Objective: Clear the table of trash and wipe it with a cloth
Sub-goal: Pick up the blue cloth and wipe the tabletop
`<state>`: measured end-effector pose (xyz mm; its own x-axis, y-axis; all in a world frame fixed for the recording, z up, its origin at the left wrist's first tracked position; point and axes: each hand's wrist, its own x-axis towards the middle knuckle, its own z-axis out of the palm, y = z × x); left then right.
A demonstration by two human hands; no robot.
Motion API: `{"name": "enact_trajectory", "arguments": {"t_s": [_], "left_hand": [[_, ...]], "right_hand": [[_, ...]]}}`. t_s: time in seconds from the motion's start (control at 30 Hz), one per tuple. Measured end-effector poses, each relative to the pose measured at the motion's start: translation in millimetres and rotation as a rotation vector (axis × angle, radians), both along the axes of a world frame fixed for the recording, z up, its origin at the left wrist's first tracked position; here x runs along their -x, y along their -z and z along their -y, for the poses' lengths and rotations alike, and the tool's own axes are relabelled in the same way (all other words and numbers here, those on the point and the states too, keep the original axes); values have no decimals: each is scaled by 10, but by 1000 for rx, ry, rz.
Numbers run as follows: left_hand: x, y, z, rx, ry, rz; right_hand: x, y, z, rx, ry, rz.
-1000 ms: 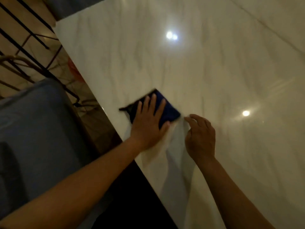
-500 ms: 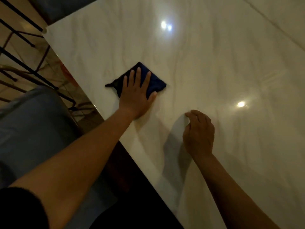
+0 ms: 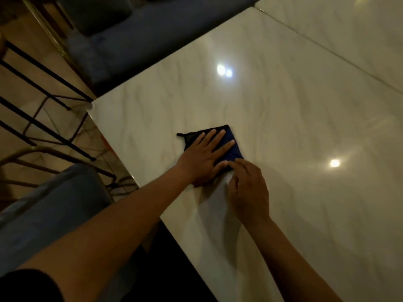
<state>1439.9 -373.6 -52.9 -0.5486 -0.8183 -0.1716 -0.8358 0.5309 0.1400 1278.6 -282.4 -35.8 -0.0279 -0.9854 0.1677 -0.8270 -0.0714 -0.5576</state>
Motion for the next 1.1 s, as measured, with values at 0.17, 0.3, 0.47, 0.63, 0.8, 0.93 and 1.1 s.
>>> {"name": "enact_trajectory", "arguments": {"t_s": [0.17,0.3,0.47,0.63,0.8,0.93,1.1], "left_hand": [[-747,-78,361,46,-269,-327],[-1482,-111,889,55,-386,-202],[-2113,-160,1473,51,-407,-133],[-2505,-73,1673,-1,-450,-148],[-2438,-57,1720,-25,-476,-103],[-2266,-33,1913,-7,-525,-113],[-1991,-5,2321,-21,-487,-117]], "right_hand": [[-707,109,609,-199,101,-225],[-963,309,1260,-264,106,-365],[-774,267,2673,-414,248,-446],[-1837,299,2492,-249,8,-429],[-1953,246,2147,-195,-384,-424],[-1278,325,3072,-182,-144,-494],[-1358,347,3500,-229,71,-419]]}}
